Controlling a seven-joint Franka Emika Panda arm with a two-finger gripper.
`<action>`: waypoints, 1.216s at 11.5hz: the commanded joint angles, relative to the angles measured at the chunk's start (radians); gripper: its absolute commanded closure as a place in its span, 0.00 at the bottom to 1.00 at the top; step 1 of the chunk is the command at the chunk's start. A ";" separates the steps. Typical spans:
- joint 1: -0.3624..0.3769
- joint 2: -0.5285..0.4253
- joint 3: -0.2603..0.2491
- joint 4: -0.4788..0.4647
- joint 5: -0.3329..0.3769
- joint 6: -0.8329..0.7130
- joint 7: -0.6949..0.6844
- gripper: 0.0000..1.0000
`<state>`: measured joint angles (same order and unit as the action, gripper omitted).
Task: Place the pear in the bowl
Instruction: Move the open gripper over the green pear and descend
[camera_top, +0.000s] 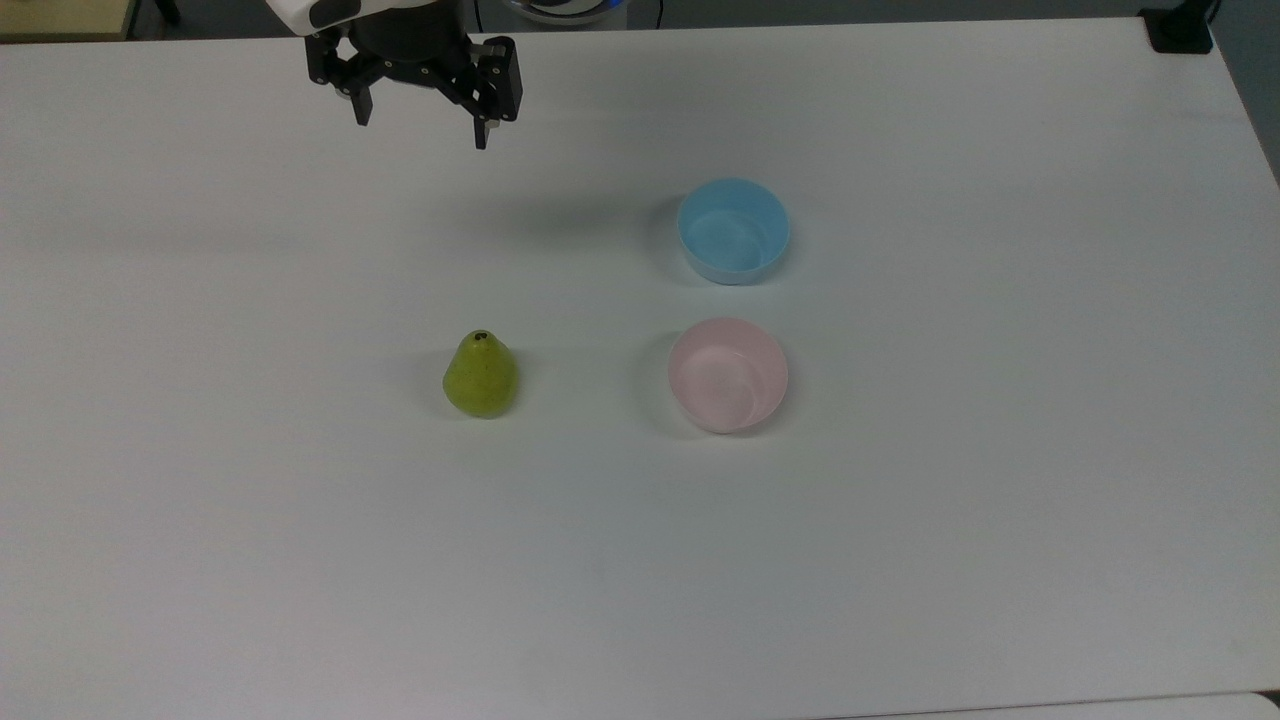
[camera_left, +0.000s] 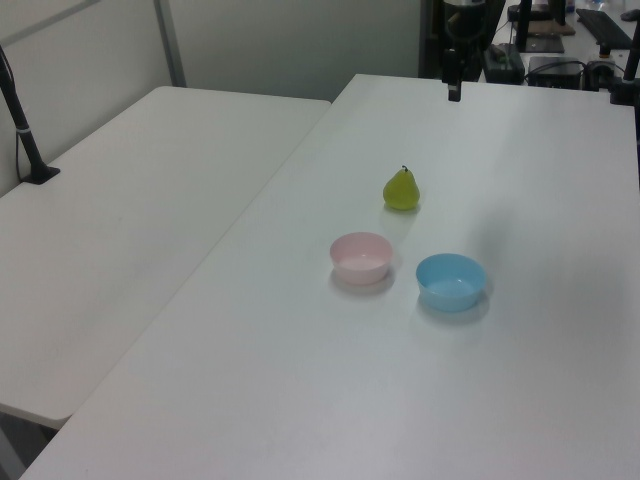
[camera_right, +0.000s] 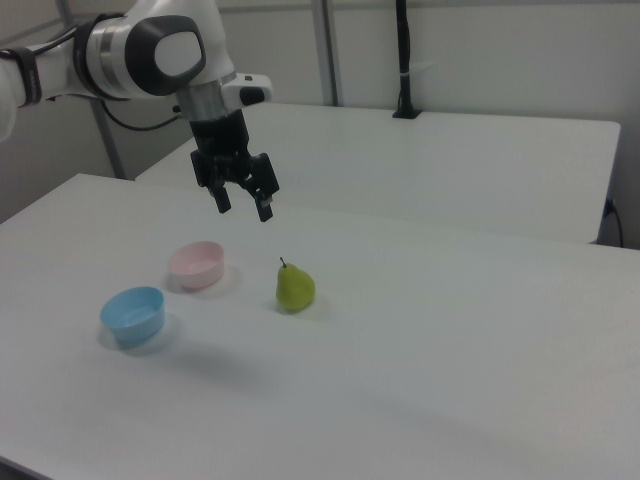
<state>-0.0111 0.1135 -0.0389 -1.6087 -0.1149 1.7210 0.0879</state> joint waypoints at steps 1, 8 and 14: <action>-0.001 -0.014 -0.004 -0.013 0.008 -0.009 0.000 0.00; 0.013 0.047 -0.001 -0.011 0.052 0.031 -0.046 0.00; 0.014 0.306 0.004 0.067 0.032 0.272 -0.050 0.00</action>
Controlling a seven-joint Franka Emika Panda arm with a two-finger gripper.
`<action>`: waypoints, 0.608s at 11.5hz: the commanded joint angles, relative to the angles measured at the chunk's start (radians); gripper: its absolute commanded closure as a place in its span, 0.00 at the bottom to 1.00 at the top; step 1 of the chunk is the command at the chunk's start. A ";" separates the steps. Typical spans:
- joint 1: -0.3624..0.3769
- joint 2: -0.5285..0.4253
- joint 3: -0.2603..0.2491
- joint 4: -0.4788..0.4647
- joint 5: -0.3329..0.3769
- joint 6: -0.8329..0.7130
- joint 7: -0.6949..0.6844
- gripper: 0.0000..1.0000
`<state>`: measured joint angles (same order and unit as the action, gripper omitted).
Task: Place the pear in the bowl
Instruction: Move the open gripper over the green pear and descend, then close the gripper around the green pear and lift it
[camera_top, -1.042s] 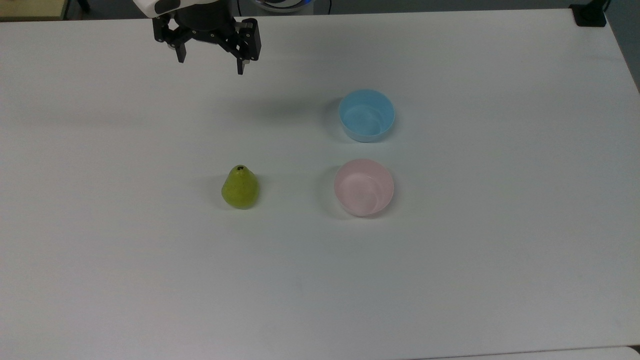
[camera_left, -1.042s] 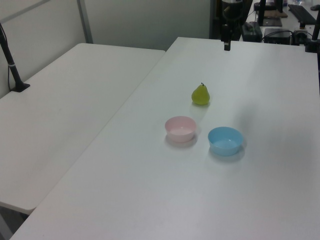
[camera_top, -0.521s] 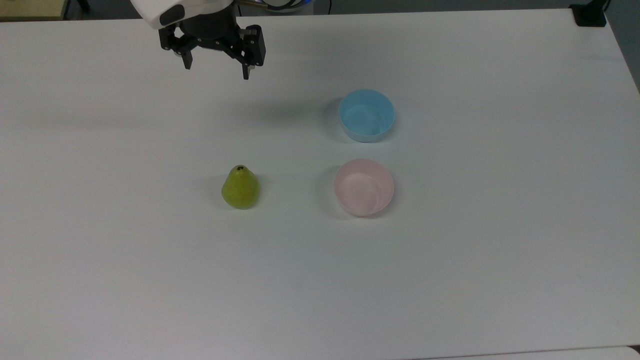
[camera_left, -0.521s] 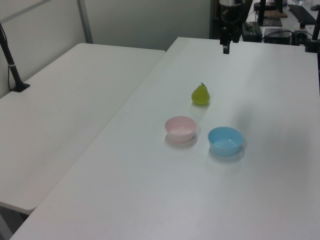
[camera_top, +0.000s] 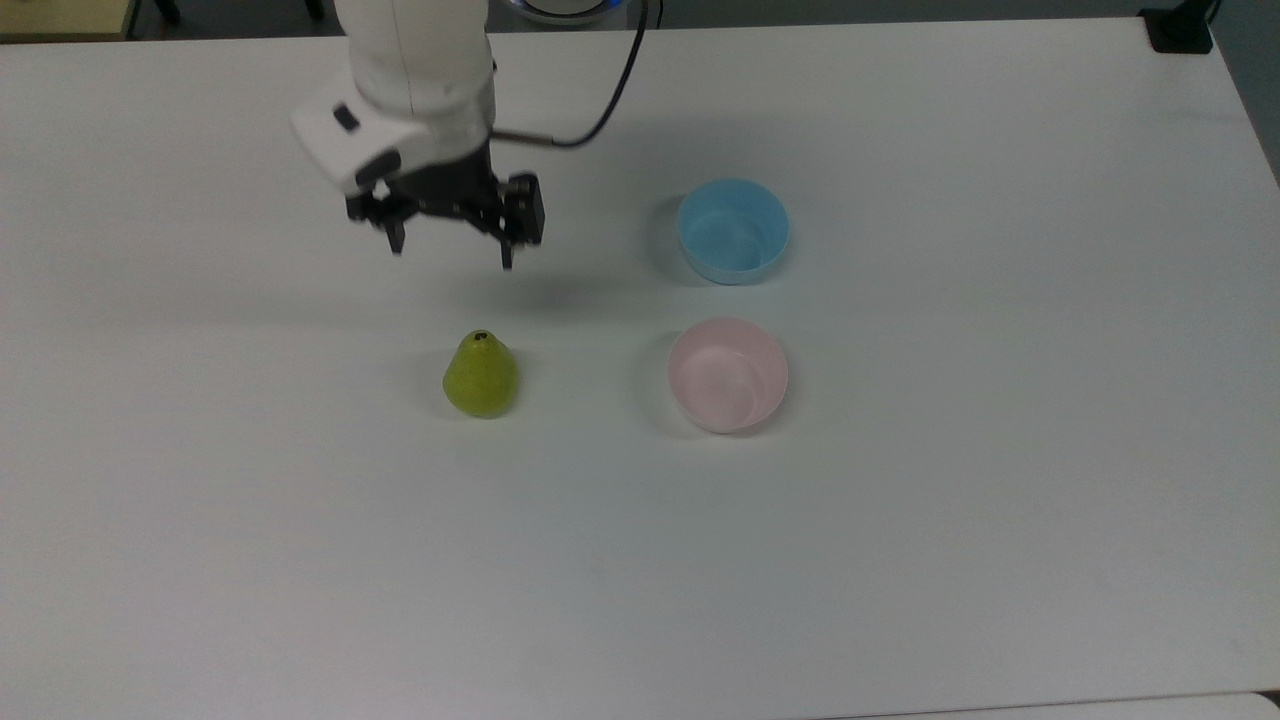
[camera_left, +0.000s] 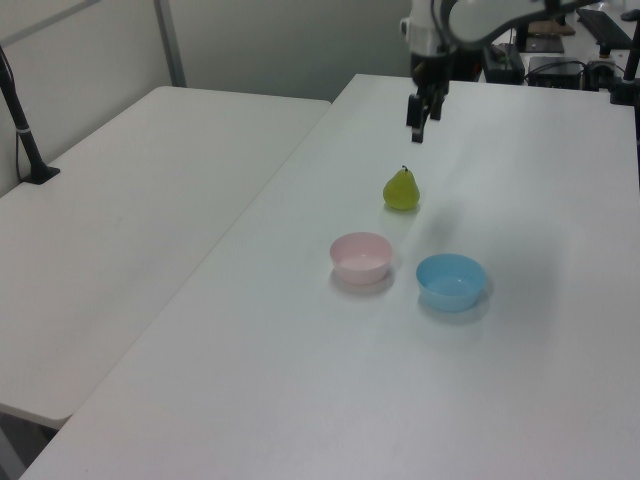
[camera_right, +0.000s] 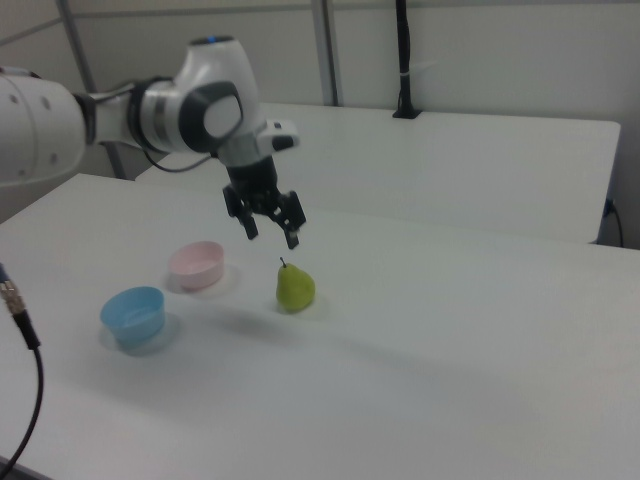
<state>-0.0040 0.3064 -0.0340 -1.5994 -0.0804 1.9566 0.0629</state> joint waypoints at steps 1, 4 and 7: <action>0.007 0.135 -0.001 0.058 -0.008 0.068 -0.034 0.00; 0.027 0.209 -0.001 0.058 -0.031 0.116 -0.049 0.00; 0.041 0.250 -0.001 0.058 -0.068 0.150 -0.046 0.00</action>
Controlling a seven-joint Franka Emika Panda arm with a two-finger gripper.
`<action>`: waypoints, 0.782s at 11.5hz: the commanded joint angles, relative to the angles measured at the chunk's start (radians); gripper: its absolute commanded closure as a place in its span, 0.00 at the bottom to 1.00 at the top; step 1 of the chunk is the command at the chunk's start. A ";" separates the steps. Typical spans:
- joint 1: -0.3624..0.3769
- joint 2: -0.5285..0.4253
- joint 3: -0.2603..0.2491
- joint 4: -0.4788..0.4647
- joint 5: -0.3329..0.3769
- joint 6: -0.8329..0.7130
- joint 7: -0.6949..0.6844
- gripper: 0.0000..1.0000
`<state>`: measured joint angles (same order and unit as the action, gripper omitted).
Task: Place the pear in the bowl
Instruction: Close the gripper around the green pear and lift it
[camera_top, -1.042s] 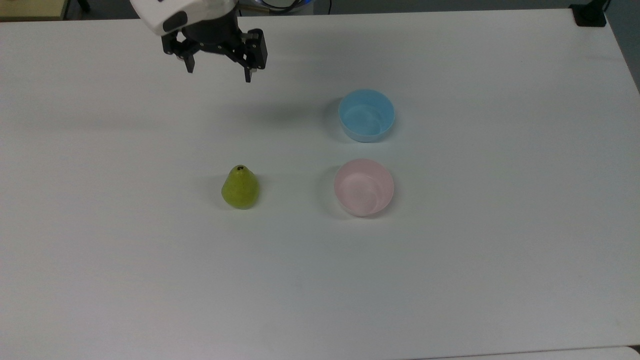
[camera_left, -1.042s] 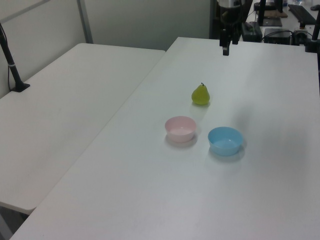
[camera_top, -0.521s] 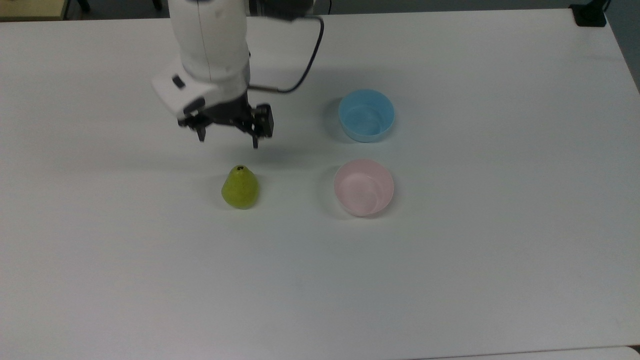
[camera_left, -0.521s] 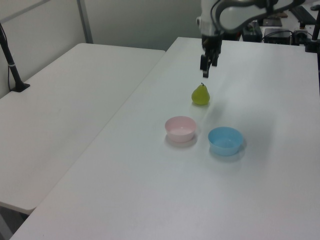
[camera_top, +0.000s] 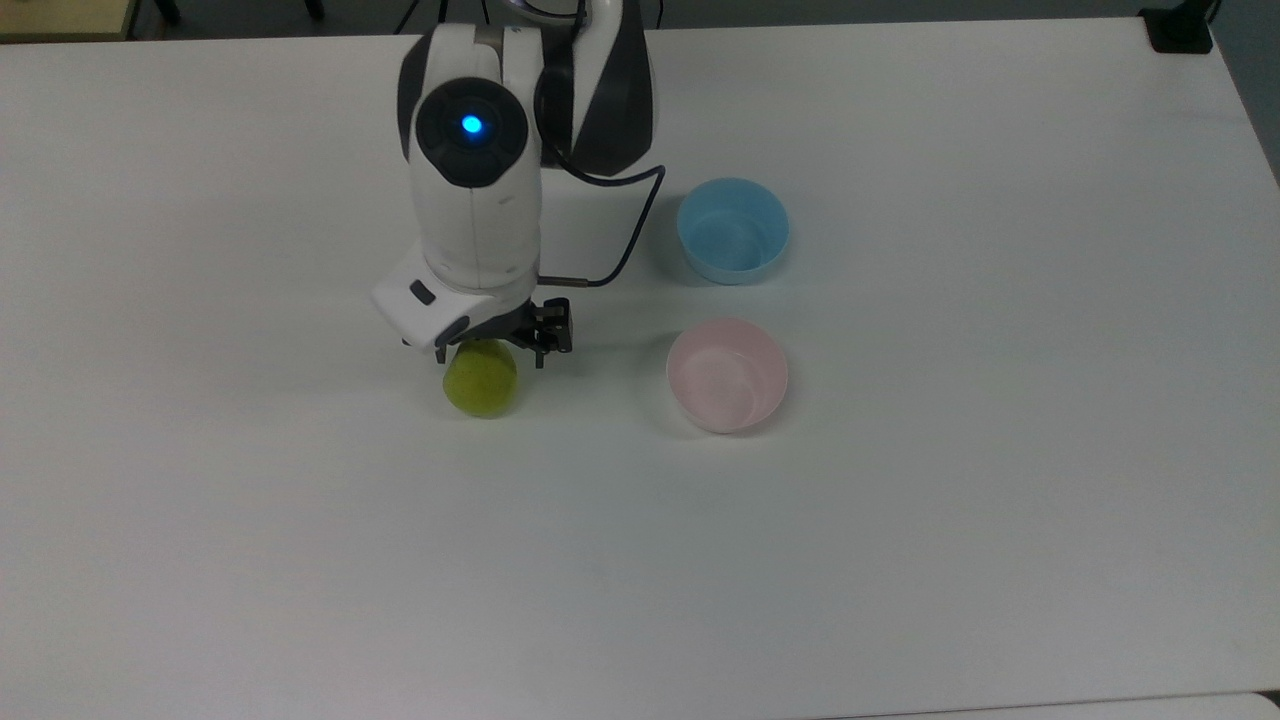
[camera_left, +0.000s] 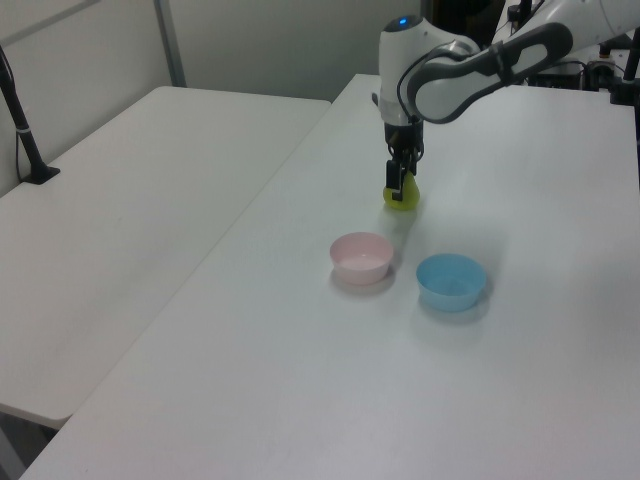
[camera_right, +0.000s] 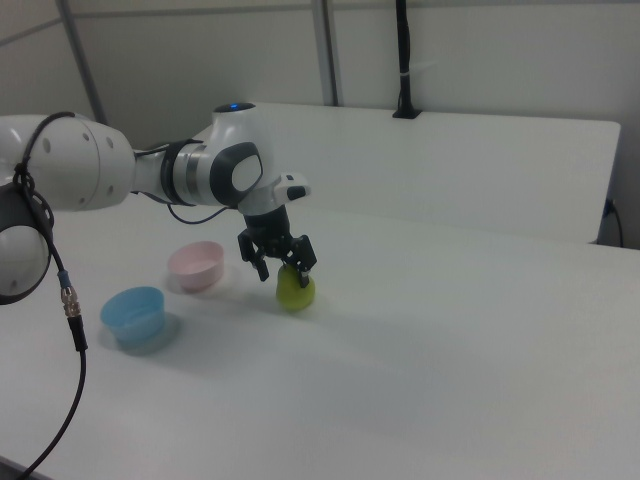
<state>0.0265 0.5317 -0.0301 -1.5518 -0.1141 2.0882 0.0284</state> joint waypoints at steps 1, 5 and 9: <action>0.009 0.030 -0.005 0.010 -0.038 0.019 -0.012 0.08; 0.004 0.012 -0.008 0.010 -0.033 0.016 -0.018 0.65; 0.013 -0.094 0.001 0.010 -0.016 0.001 0.008 0.75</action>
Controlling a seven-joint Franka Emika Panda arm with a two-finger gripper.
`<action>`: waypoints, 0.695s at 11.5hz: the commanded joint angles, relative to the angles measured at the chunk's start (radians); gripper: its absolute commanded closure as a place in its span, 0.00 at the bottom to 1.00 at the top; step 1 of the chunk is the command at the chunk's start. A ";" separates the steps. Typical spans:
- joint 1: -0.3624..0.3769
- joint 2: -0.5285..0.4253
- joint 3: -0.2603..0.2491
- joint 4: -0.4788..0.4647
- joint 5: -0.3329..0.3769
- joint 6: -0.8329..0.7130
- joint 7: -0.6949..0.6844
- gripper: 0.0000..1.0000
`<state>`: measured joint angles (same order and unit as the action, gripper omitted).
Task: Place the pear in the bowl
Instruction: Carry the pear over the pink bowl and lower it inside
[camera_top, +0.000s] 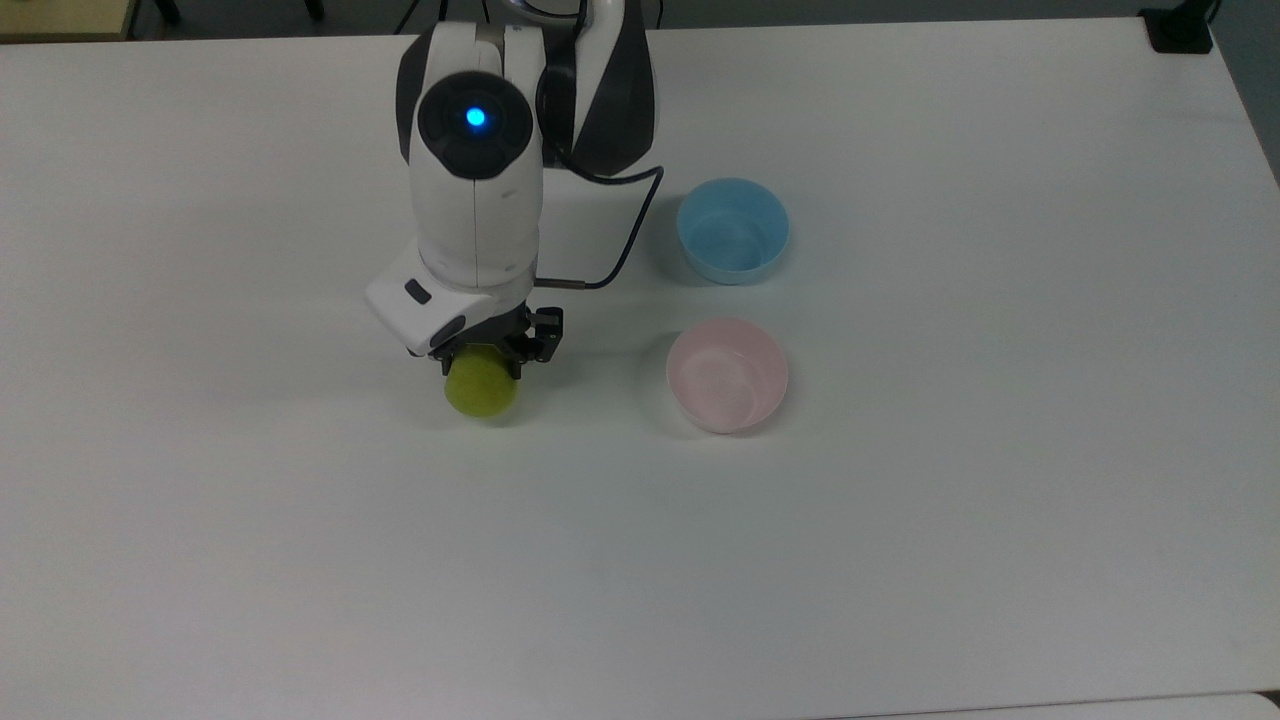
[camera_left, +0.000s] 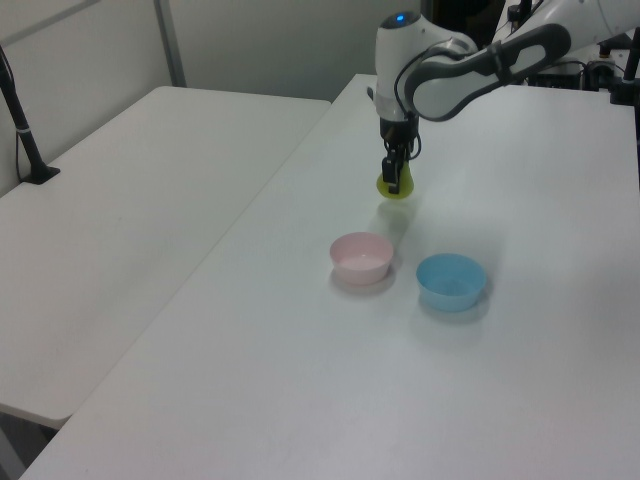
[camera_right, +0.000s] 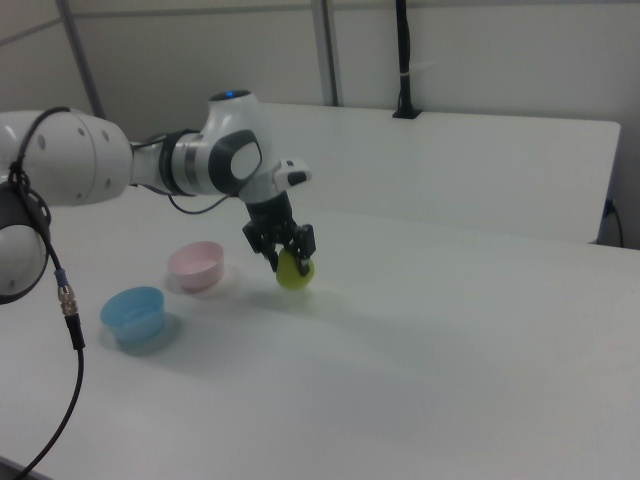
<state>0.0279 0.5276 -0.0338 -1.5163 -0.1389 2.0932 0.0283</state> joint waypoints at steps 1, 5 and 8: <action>0.021 -0.109 0.008 -0.022 0.021 -0.004 0.043 0.75; 0.176 -0.112 0.006 0.039 0.067 -0.004 0.146 0.70; 0.276 -0.071 0.006 0.038 0.055 0.005 0.220 0.69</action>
<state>0.2451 0.4297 -0.0130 -1.4773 -0.0830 2.0930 0.1997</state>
